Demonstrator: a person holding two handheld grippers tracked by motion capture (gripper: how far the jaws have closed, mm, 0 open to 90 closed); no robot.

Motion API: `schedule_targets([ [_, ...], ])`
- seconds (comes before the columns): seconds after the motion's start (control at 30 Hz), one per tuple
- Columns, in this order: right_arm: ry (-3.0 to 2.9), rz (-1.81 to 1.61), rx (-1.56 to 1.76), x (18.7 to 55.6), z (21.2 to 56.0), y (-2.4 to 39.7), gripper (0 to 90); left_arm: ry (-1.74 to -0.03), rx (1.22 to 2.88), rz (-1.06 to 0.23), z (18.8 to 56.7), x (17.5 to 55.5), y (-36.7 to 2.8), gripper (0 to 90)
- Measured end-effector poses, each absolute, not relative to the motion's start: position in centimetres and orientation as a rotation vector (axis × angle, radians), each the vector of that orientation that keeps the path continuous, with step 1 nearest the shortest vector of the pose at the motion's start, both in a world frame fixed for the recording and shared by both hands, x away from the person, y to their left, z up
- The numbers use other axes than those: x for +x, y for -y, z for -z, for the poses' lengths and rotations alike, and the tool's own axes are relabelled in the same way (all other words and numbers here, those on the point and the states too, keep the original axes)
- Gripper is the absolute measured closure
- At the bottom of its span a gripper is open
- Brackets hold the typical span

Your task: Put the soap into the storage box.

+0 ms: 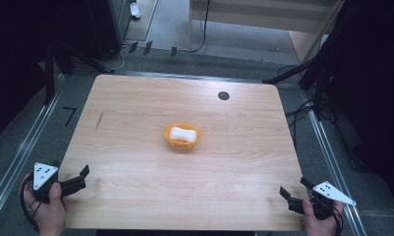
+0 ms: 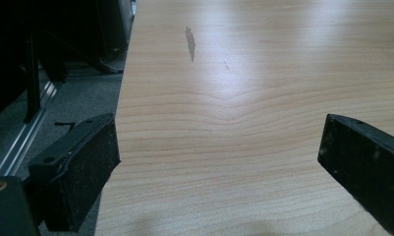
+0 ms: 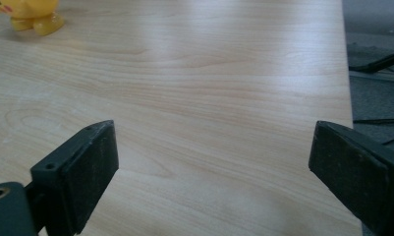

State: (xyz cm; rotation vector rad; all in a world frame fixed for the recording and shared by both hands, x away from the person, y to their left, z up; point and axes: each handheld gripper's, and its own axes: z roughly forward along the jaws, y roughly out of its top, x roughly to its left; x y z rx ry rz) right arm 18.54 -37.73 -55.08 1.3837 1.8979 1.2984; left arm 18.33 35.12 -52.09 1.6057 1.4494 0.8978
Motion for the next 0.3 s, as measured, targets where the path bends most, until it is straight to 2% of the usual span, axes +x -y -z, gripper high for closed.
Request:
schedule_targets([
  [0.3,-1.893,-1.222,1.387,18.63,55.07,37.01,7.3,-1.451,1.604,-0.9,52.11,18.38,-35.08,2.2],
])
